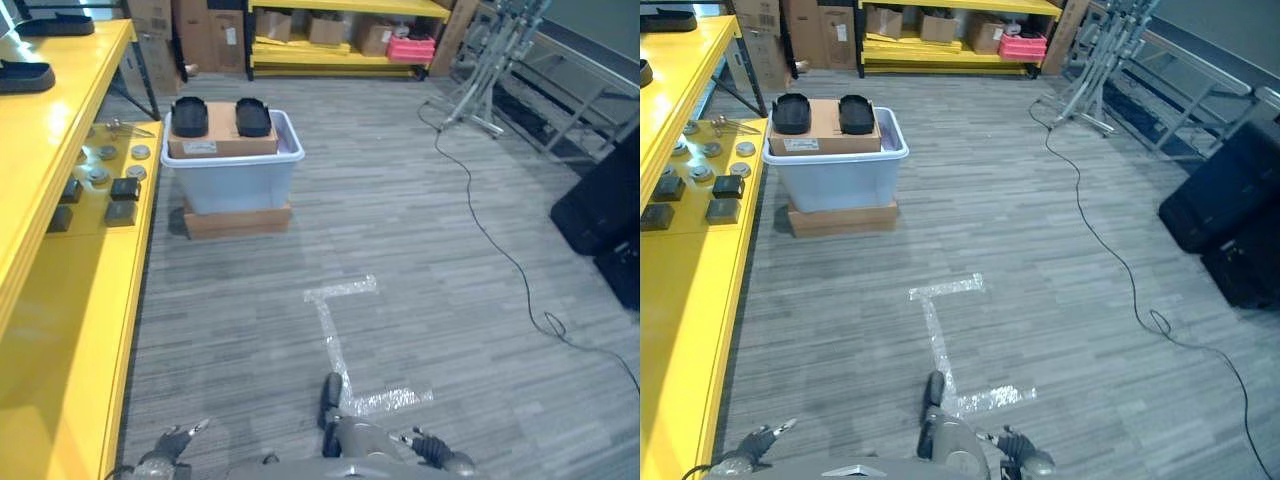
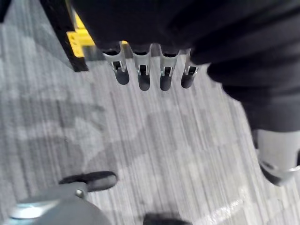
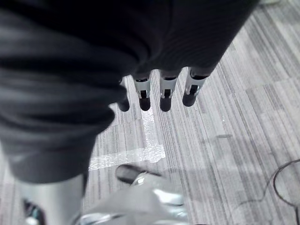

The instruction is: Move parts from the plastic box to the shelf.

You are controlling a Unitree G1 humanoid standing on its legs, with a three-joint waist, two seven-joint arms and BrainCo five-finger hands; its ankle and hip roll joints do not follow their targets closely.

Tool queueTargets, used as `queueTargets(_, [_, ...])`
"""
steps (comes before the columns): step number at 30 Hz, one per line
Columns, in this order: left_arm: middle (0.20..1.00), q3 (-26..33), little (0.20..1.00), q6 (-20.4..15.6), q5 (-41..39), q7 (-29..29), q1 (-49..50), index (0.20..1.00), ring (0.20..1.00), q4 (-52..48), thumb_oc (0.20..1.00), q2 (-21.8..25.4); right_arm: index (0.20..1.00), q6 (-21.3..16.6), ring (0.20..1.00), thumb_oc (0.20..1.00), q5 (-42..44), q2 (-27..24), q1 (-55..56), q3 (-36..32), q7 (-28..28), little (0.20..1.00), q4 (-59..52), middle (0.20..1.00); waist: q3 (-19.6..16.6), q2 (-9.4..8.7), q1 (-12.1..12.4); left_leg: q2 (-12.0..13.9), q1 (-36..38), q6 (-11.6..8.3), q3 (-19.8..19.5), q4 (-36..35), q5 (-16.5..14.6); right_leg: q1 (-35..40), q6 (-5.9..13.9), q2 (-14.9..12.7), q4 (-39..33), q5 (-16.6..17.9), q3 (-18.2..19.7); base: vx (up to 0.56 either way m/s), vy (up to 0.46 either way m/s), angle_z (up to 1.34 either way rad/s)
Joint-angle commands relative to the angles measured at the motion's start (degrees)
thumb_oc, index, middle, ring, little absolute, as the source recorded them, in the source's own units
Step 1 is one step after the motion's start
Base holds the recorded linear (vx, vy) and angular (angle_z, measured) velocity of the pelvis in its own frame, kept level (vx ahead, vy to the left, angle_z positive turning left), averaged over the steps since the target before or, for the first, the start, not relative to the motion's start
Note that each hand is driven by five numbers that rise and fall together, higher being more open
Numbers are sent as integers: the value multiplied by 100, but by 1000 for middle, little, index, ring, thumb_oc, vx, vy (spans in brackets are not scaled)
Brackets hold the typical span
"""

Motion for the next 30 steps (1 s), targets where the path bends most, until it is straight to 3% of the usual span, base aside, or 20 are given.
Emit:
queueTargets(1, [1000, -181, 1000, -92, 260, -80, 164, 1000, 1000, 47, 1000, -71, 1000, -10, 1000, 1000, 72, -166, -148, 73, -78, 1000, 396, 1000, 44, 148, 45, 20, 578, -338, -402, 210, -444, 625, 4, 55, -270, 542, -192, 426, -125, 85])
queueTargets(3, [1000, -225, 1000, -77, 283, -145, 236, 1000, 1000, 100, 1000, -188, 1000, -3, 1000, 1000, 75, -178, -130, 55, -54, 1000, 421, 1000, -32, 271, 38, 107, 556, -517, -477, 603, -250, 810, -154, 210, -191, 417, -80, 429, -125, 77])
queueTargets(5, [1000, -222, 1000, -57, 218, -178, 293, 1000, 1000, 146, 1000, -248, 1000, -17, 1000, 1000, 99, -188, -154, 73, -51, 1000, 367, 1000, -51, 331, 38, 5, 289, -839, -497, 1429, 354, 1006, -241, 255, -132, 336, -60, 422, -124, 74])
queueTargets(6, [1000, -247, 1000, -31, 194, -208, 349, 1000, 1000, 159, 1000, -282, 1000, -53, 1000, 1000, 156, -243, -229, 83, -57, 1000, 194, 1000, 64, 339, 97, -131, -362, -1407, -382, 2871, 1158, 1346, -355, 248, -168, 188, 48, 425, -114, 35])
queueTargets(7, [1000, -263, 1000, -15, 177, -214, 351, 1000, 1000, 128, 1000, -267, 1000, -49, 1000, 1000, 158, -293, -306, 83, -82, 1000, 145, 1000, 138, 301, 144, -258, -671, -1594, -245, 3515, 1339, 1505, -410, 195, -183, 108, 102, 424, -128, 4])
queueTargets(8, [1000, -273, 1000, -8, 171, -190, 360, 1000, 1000, 111, 1000, -255, 1000, -40, 1000, 1000, 120, -348, -343, 99, -111, 1000, 129, 1000, 194, 231, 182, -268, -959, -1619, -16, 4068, 1297, 1654, -463, 140, -221, 60, 137, 180, -71, -13])
queueTargets(9, [1000, -272, 1000, -8, 171, -190, 358, 1000, 1000, 112, 1000, -251, 1000, -40, 1000, 1000, 119, -344, -345, 98, -111, 1000, 130, 1000, 172, 203, 165, -298, -988, -1616, -27, 4049, 1331, 1623, -457, 106, -217, 64, 125, 350, -148, -22])
queueTargets(10, [1000, -291, 1000, -7, 108, -174, 378, 1000, 1000, 20, 1000, -241, 1000, -11, 1000, 1000, -8, -493, -493, 175, -129, 1000, 160, 1000, 256, 137, 308, 61, -1530, -1378, 429, 4298, 1119, 1984, -542, 52, -325, -92, 109, 355, -138, -14])
queueTargets(12, [1000, -332, 1000, -42, 95, -172, 403, 1000, 1000, -57, 1000, -213, 1000, -14, 1000, 1000, -108, -559, -617, 264, -153, 1000, 142, 1000, 239, 49, 404, 259, -1977, -1091, 715, 3750, 915, 2189, -539, -4, -455, -222, 60, 369, -108, 0])
queueTargets(13, [1000, -334, 1000, -42, 95, -172, 405, 1000, 1000, -58, 1000, -216, 1000, -14, 1000, 1000, -109, -562, -616, 263, -153, 1000, 143, 1000, 272, 73, 446, 295, -1935, -1091, 745, 3776, 870, 2231, -540, 25, -467, -221, 97, 675, 83, -14])
queueTargets(14, [1000, -454, 1000, -81, 73, -130, 460, 1000, 1000, -210, 1000, -172, 1000, -124, 1000, 1000, -169, -695, -880, 361, -220, 1000, 65, 1000, 241, 189, 785, 537, -2035, -845, 533, 899, 859, 2586, -352, 164, -584, -491, 234, 548, 100, -30])
queueTargets(18, [1000, -544, 1000, -75, 82, -140, 395, 1000, 1000, -110, 1000, -174, 1000, -158, 1000, 1000, -178, -699, -1019, 419, -259, 1000, 45, 1000, 188, 285, 905, 679, -1922, -871, 119, 15, 1144, 2824, -300, 206, -469, -753, 363, 399, 113, -58])
queueTargets(21, [1000, -540, 1000, -50, 180, -190, 448, 1000, 1000, 8, 1000, -188, 1000, -159, 1000, 1000, -188, -625, -894, 335, -227, 1000, 8, 1000, -18, 337, 863, 529, -1671, -779, 30, 134, 1104, 2859, -220, 19, -7, -926, 420, 353, 232, -65])
queueTargets(23, [1000, -502, 1000, -13, 196, -201, 419, 1000, 1000, 77, 1000, -182, 1000, -125, 1000, 1000, -162, -533, -793, 268, -168, 1000, 49, 1000, -79, 341, 808, 337, -1463, -580, 76, 273, 882, 2652, -95, -224, 895, -796, 472, 292, 249, -15])
queueTargets(24, [1000, -502, 1000, -13, 196, -201, 419, 1000, 1000, 78, 1000, -181, 1000, -124, 1000, 1000, -162, -532, -793, 268, -168, 1000, 48, 1000, -82, 334, 817, 331, -1470, -575, 88, 283, 876, 2632, -90, -235, 926, -812, 484, 219, 296, 20])
queueTargets(25, [1000, -442, 1000, 14, 158, -169, 303, 1000, 1000, 70, 1000, -108, 1000, -60, 1000, 1000, -235, -456, -751, 285, -103, 1000, 65, 1000, 97, 381, 705, 162, -1259, -335, 169, 444, 699, 1996, 54, -546, 2275, 42, 558, 188, 267, 15])
queueTargets(26, [1000, -427, 1000, 20, 145, -167, 264, 1000, 1000, 60, 1000, -84, 1000, -48, 1000, 1000, -240, -427, -730, 293, -94, 1000, 80, 1000, 126, 411, 679, 142, -1194, -291, 157, 458, 656, 1824, 37, -585, 2600, 159, 602, 188, 265, -12])
queueTargets(29, [1000, -395, 1000, 35, 139, -167, 195, 1000, 1000, 48, 1000, -32, 1000, -11, 1000, 1000, -341, -350, -633, 313, -87, 1000, 122, 1000, 159, 509, 632, 140, -961, -209, 153, 447, 499, 1442, -15, -799, 3010, 261, 424, 238, 103, 25])
queueTargets(30, [1000, -382, 1000, 35, 216, -147, 140, 1000, 1000, 59, 1000, 23, 1000, 21, 1000, 1000, -446, -302, -553, 375, -95, 1000, 130, 1000, 151, 508, 589, 163, -758, -241, 149, 370, 361, 1352, -43, -1027, 2301, 149, 61, 399, -19, 26])
